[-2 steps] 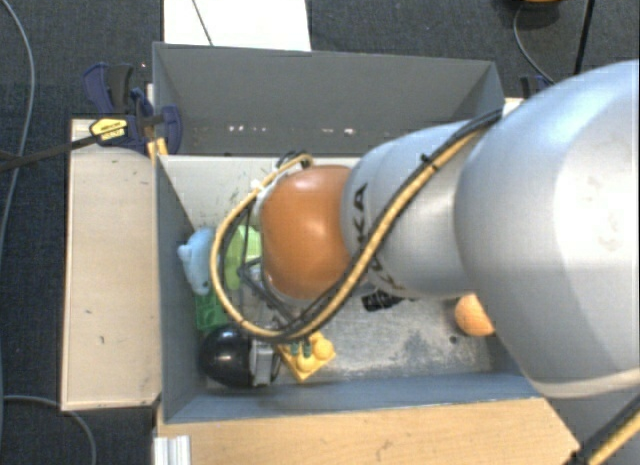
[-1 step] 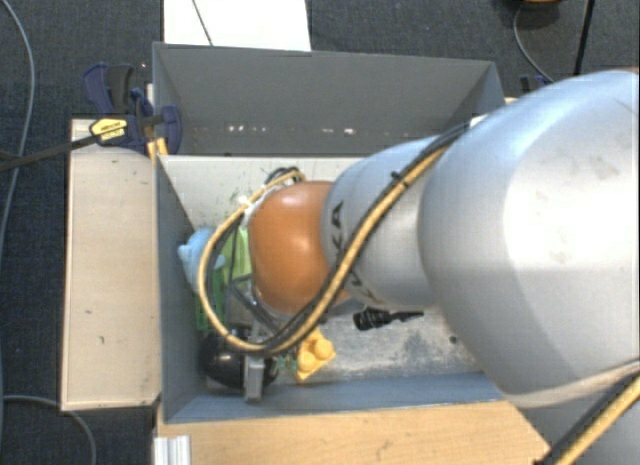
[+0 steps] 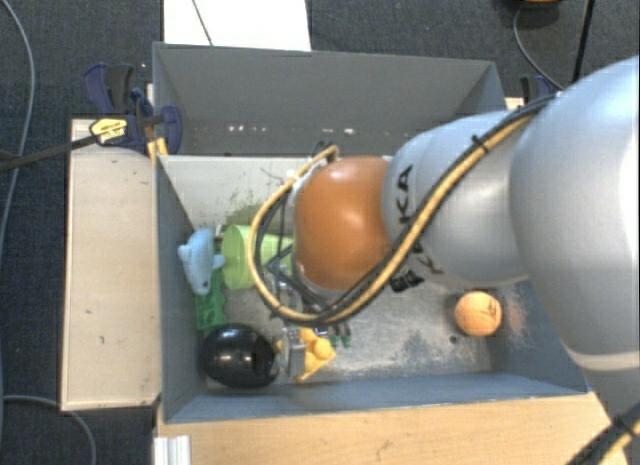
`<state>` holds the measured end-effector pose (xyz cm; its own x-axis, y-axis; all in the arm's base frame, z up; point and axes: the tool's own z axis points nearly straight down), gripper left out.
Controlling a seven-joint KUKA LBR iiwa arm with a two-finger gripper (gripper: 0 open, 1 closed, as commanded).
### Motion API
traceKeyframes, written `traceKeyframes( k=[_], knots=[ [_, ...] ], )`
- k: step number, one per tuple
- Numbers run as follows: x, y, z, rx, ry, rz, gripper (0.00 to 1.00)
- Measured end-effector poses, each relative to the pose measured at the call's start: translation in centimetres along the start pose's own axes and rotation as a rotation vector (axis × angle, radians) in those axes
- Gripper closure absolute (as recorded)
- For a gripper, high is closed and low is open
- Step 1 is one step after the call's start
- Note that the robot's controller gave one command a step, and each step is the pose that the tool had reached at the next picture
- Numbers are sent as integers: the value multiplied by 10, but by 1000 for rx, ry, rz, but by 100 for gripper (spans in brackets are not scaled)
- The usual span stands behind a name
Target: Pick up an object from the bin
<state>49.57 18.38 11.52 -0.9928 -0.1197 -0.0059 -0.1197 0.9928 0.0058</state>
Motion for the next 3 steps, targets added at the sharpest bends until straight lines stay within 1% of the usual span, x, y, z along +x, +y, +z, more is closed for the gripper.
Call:
traceKeyframes(
  k=[1, 2, 3],
  knots=[
    [-14, -37, -12, 7, 2, -170, 0],
    [12, -73, 22, -7, -28, -361, 100],
    [18, -78, 29, -1, -5, -355, 0]
  ],
)
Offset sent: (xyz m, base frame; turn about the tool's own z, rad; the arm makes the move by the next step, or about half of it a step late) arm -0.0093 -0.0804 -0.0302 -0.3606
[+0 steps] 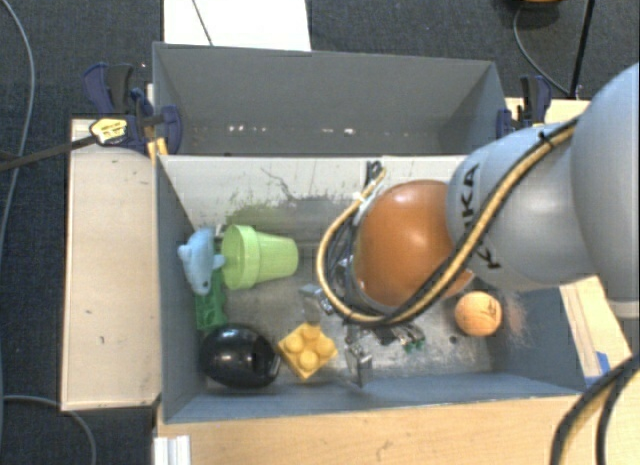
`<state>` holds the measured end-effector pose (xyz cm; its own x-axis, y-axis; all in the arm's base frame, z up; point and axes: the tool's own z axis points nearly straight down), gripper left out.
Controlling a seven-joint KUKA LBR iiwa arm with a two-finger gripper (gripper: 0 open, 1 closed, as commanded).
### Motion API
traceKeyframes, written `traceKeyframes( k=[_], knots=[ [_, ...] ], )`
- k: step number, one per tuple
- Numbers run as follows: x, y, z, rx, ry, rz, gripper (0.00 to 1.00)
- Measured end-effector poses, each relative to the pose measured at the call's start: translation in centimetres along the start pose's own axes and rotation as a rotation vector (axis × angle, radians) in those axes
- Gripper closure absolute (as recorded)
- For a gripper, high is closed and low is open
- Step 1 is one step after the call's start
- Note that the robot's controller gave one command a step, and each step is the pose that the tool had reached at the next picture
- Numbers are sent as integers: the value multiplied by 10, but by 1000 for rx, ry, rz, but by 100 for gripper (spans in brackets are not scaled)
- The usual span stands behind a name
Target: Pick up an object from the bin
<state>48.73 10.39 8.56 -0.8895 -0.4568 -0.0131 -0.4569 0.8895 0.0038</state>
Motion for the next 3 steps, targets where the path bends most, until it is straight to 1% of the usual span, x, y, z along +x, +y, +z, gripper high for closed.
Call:
traceKeyframes(
  k=[2, 3],
  knots=[
    [0, 0, 0, 0, 1, 3, 0],
    [-21, 10, 6, 2, 2, -124, 0]
  ],
)
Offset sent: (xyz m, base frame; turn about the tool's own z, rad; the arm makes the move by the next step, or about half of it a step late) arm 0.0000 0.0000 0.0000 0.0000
